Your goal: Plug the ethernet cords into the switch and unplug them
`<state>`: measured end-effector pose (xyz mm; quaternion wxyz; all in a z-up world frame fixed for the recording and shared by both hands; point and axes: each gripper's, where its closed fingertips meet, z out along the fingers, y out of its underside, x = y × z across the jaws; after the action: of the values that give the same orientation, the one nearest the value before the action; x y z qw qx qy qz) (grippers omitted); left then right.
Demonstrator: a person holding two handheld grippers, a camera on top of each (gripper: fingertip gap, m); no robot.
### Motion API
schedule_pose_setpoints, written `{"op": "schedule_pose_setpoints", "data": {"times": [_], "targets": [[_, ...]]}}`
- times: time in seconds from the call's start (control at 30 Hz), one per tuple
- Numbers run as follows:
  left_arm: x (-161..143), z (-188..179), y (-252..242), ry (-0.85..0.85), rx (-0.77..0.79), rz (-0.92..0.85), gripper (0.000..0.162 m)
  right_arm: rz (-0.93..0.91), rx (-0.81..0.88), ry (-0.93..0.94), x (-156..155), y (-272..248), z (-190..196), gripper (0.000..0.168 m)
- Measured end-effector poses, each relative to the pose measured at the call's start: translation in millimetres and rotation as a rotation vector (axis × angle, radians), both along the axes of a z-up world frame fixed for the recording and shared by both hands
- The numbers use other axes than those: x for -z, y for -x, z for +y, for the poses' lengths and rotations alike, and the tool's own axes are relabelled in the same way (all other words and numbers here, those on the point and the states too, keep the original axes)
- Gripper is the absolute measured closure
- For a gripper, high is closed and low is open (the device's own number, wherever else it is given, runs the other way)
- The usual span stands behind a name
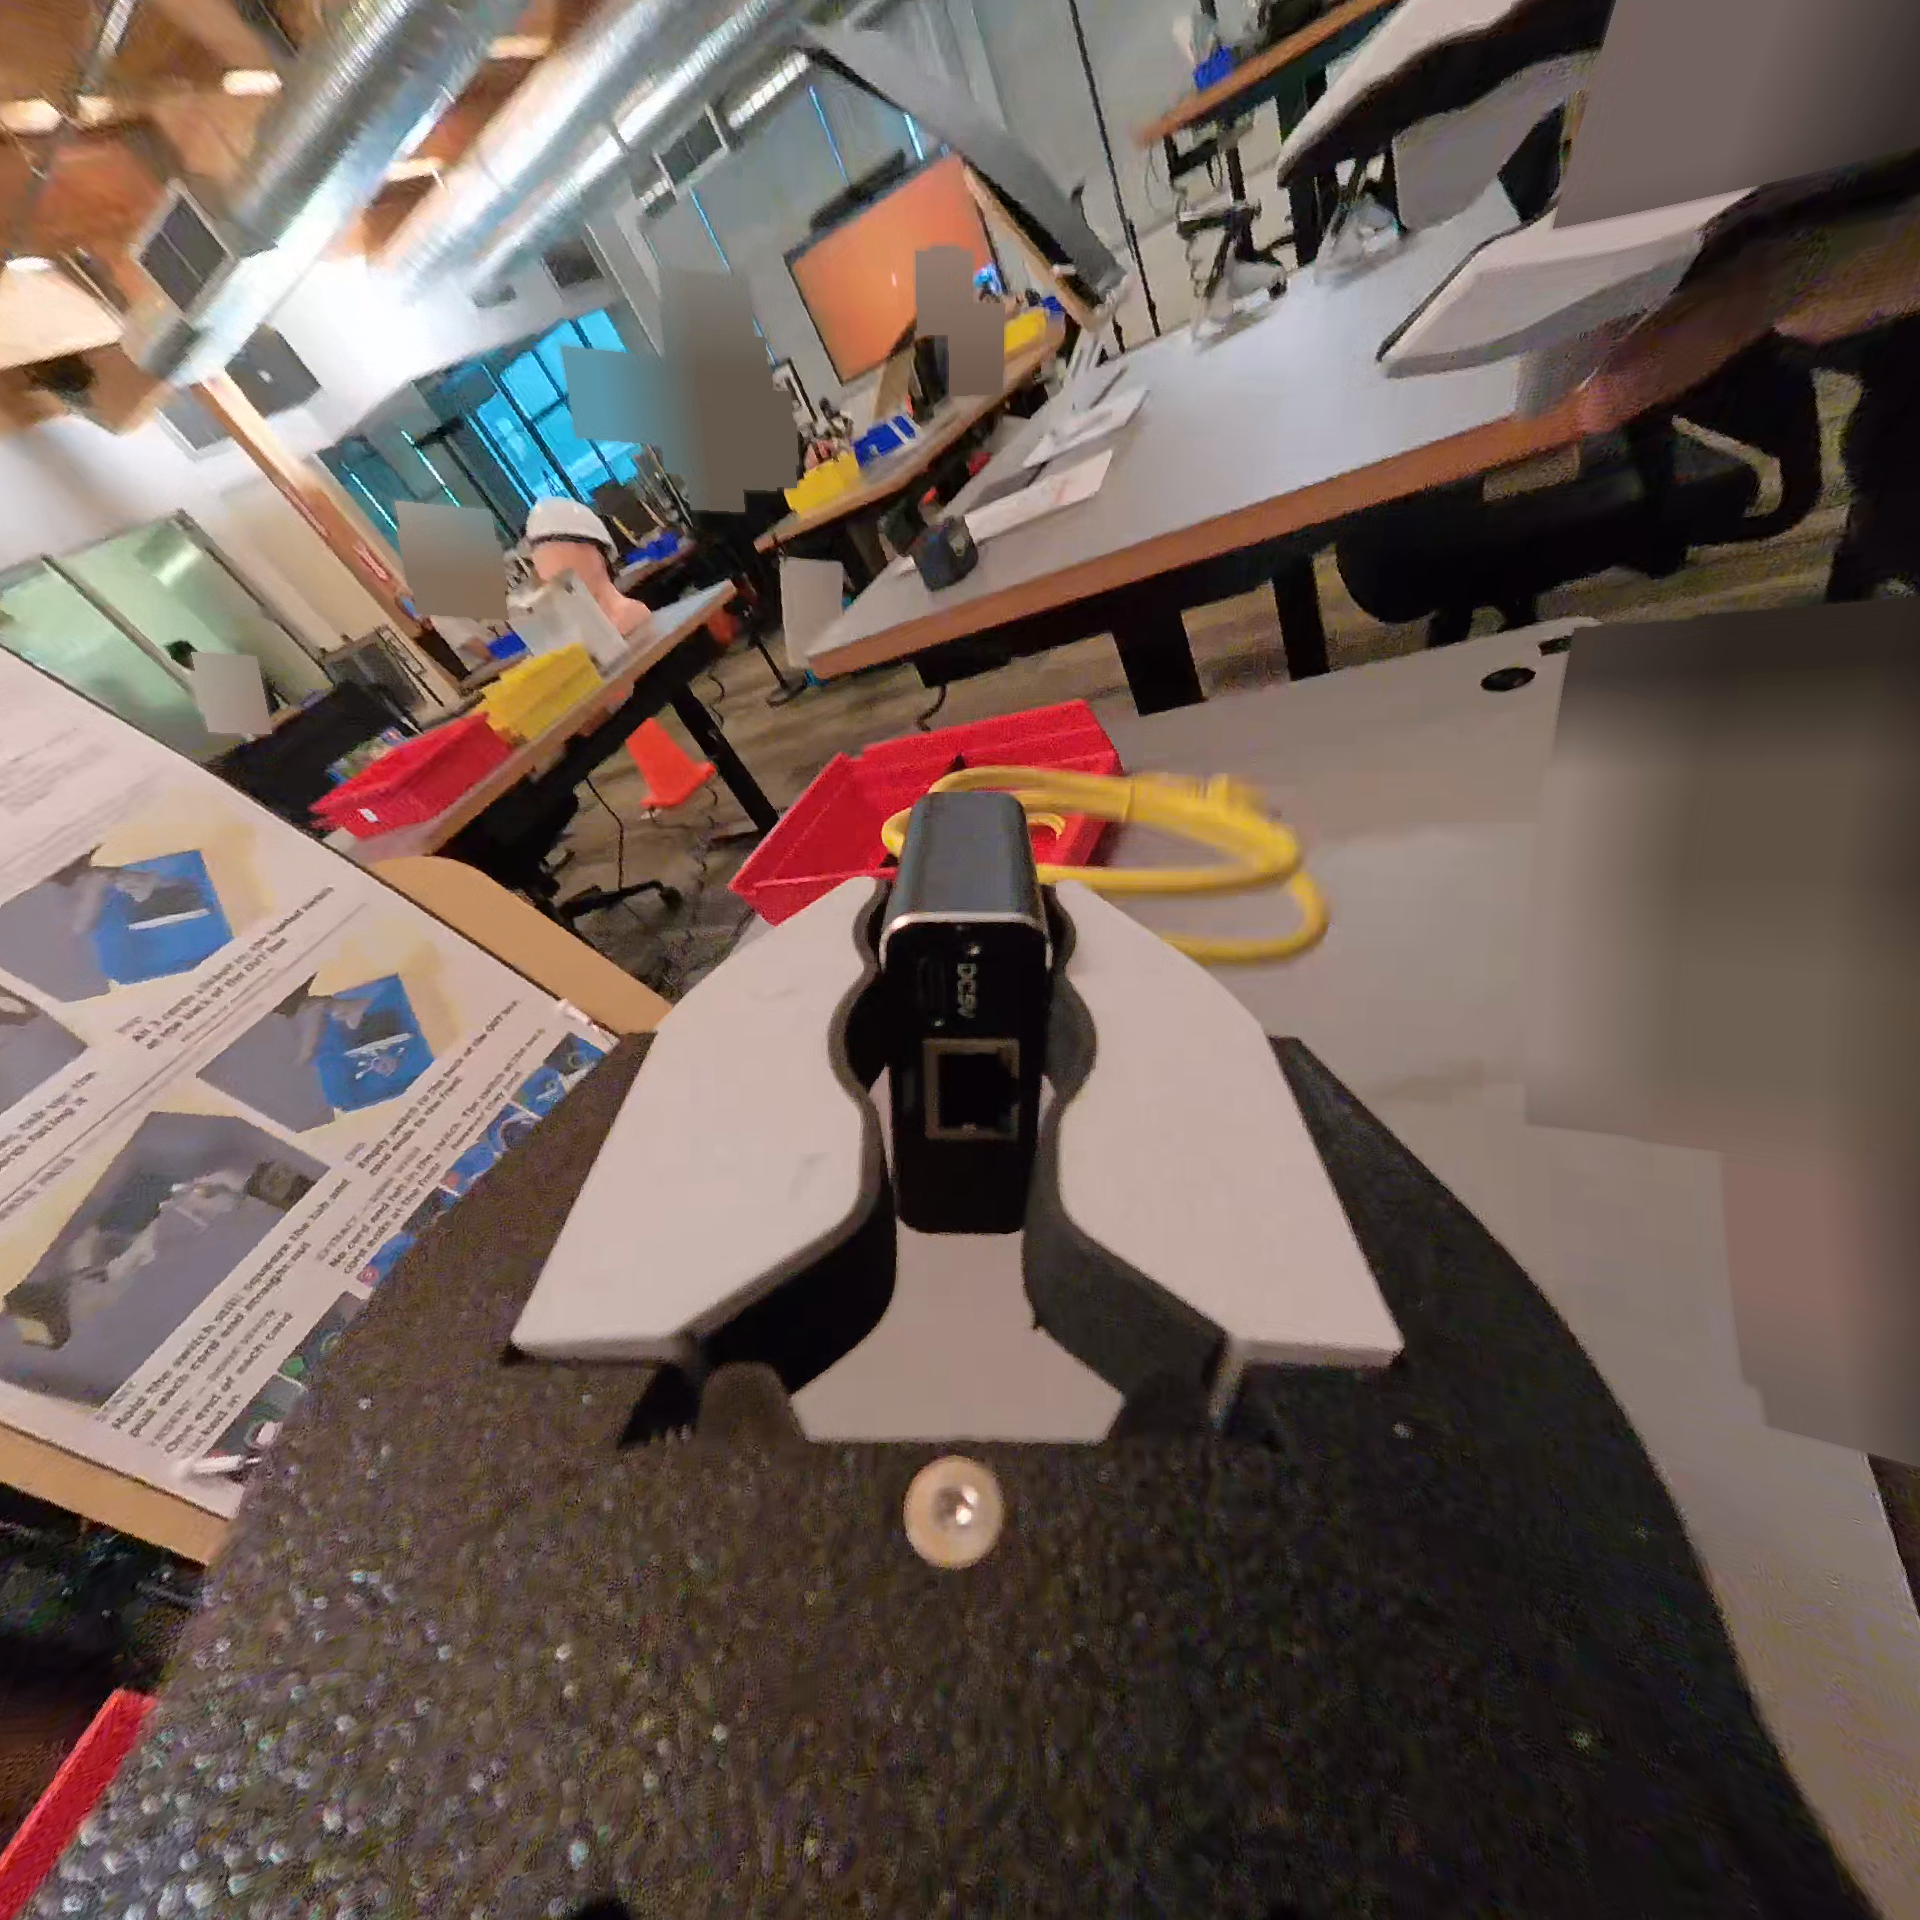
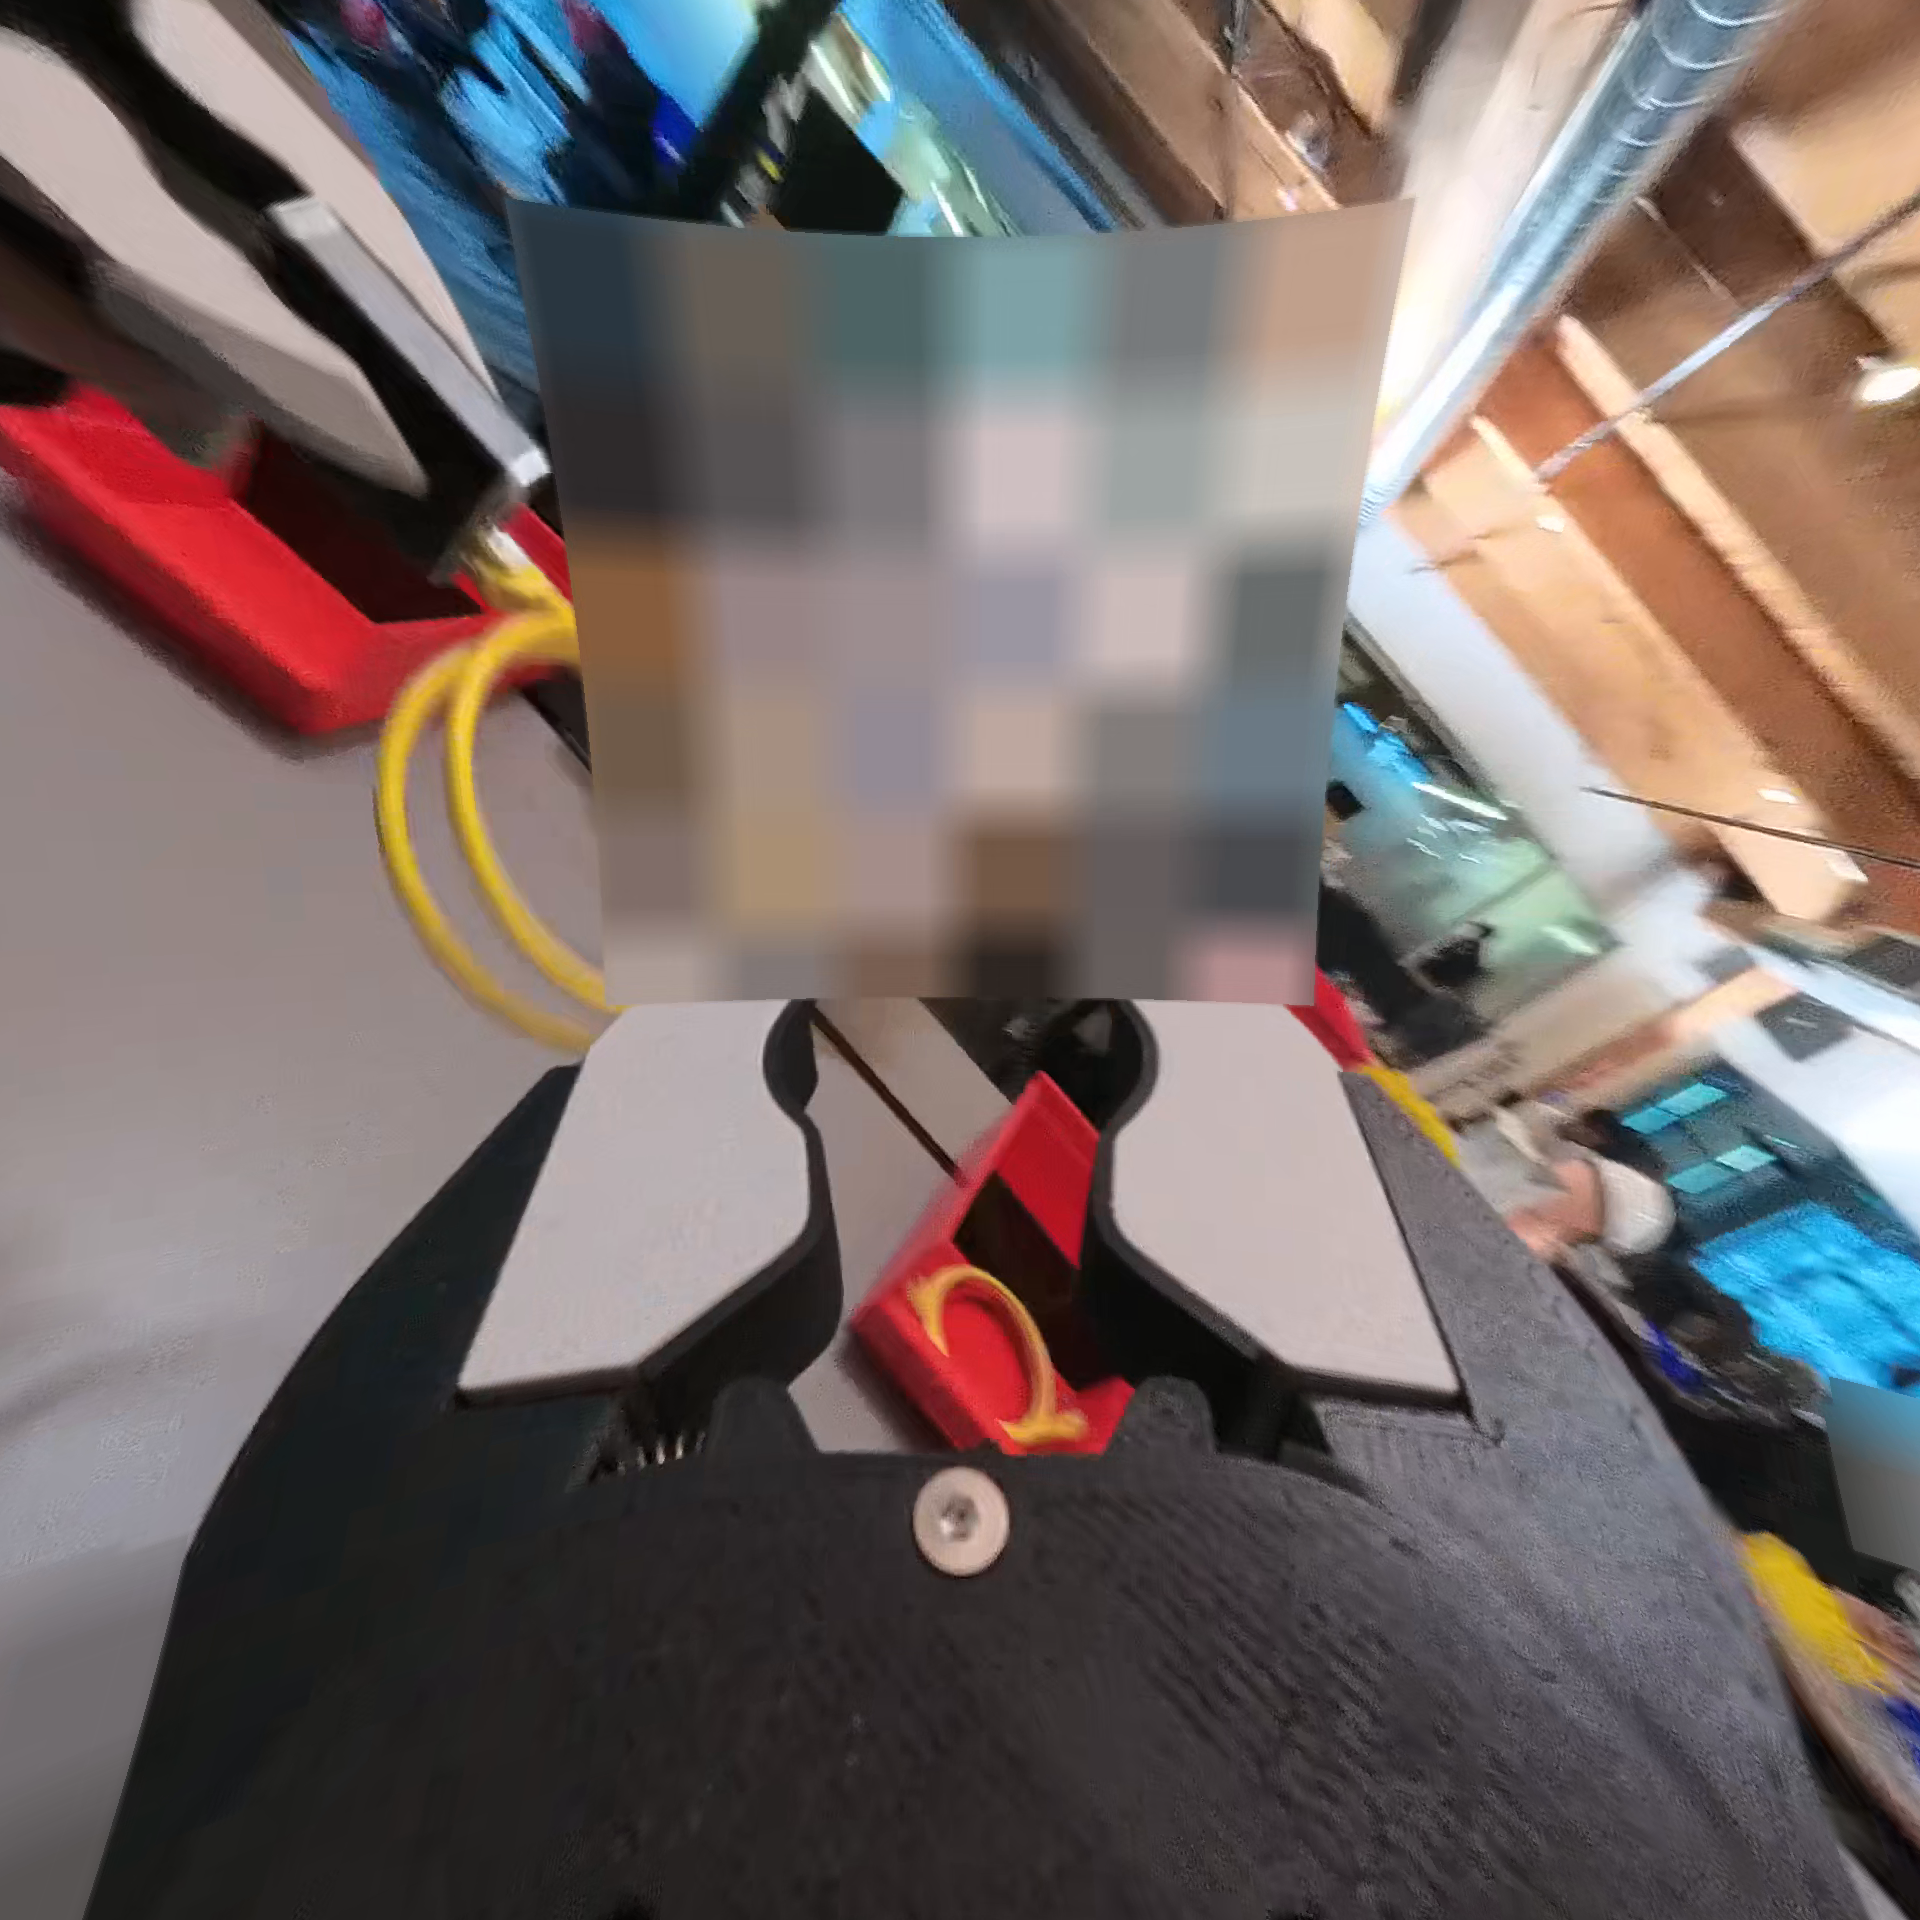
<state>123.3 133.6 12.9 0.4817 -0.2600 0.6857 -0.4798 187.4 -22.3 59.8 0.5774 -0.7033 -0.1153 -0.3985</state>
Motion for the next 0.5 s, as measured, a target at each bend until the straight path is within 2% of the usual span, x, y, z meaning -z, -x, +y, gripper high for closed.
{"op": "schedule_pose_setpoints", "data": {"times": [0.07, 0.13, 0.2, 0.27, 0.33, 0.43, 0.5], "targets": [[5, 1, -14, -0.031, 0.004, 0.059, 0.136, 0.113, -0.208, -0.02, -1, 13, 11, 0.111], [10, -1, -31, -0.078, 0.024, 0.103, 0.136, 0.147, -0.397, -0.064, -4, 28, 36, 0.118], [10, -7, -48, -0.065, 0.072, 0.125, 0.136, 0.179, -0.542, 0.022, 18, 31, 73, 0.118], [11, -10, -62, -0.013, 0.117, 0.131, 0.136, 0.177, -0.547, 0.179, 55, 9, 110, 0.118], [17, 0, -79, 0.037, 0.121, 0.104, 0.136, 0.147, -0.568, 0.216, 75, -15, 137, 0.121], [34, 23, -105, 0.152, 0.14, 0.077, 0.136, 0.191, -0.643, 0.228, 92, -46, 164, 0.133], [45, 40, -122, 0.239, 0.163, 0.054, 0.137, 0.247, -0.692, 0.222, 104, -65, 180, 0.133]]}}
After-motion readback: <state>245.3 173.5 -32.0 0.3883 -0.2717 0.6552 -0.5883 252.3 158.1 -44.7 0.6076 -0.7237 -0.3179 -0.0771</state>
